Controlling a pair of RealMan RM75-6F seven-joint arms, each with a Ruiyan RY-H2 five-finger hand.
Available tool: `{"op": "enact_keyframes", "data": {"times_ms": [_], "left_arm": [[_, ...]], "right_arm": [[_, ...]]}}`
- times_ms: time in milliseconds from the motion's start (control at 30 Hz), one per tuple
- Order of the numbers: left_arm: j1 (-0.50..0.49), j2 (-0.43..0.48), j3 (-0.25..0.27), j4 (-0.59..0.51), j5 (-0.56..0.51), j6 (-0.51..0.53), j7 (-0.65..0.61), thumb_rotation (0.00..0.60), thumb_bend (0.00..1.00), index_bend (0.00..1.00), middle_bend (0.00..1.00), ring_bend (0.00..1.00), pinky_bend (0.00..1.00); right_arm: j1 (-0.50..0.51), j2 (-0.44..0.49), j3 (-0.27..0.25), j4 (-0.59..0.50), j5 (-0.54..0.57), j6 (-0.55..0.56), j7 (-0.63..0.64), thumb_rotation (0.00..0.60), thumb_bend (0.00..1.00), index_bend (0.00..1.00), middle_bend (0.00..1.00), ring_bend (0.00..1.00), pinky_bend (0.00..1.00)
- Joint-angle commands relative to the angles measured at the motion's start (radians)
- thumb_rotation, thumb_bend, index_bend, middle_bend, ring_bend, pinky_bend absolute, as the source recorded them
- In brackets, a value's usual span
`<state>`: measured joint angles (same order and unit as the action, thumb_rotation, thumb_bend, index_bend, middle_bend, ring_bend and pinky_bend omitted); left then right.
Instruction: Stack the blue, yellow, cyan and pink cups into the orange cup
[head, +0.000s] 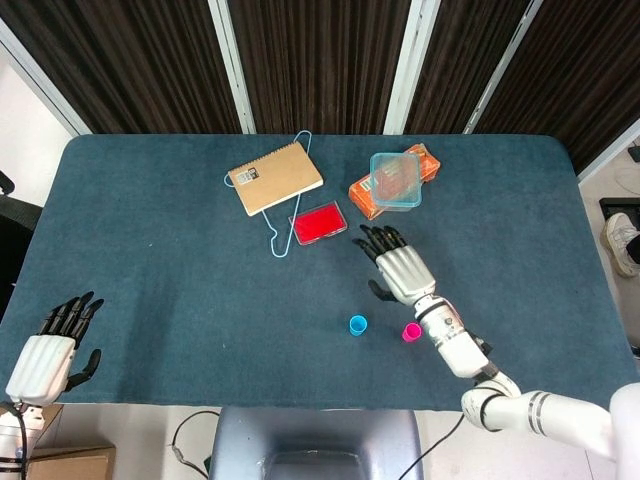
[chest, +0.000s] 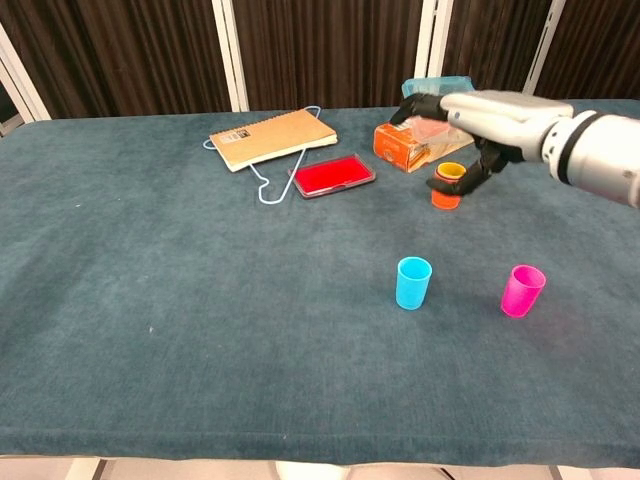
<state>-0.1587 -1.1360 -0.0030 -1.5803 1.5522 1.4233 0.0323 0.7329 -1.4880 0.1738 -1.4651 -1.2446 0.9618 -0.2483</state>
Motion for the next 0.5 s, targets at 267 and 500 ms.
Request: {"op": "enact_keyframes", "data": {"times_ms": [267,500], "left_arm": [[0.004,0.001,0.004,0.0,0.009,0.006,0.0,0.6,0.46,0.0,0.0,0.0,0.11],[0.003,0.004,0.002,0.001,0.007,0.007,-0.009,0.6,0.46,0.0,0.0,0.0,0.11]], "right_arm": [[-0.017,0.065,-0.119,-0.124,-0.076,-0.08,-0.012,0.6,0.51,0.32,0.0,0.0,0.0],[-0.009,0.024,-0.115,-0.079,-0.037,-0.099,-0.041,0.6,0.51,0.4,0.0,0.0,0.0]]}}
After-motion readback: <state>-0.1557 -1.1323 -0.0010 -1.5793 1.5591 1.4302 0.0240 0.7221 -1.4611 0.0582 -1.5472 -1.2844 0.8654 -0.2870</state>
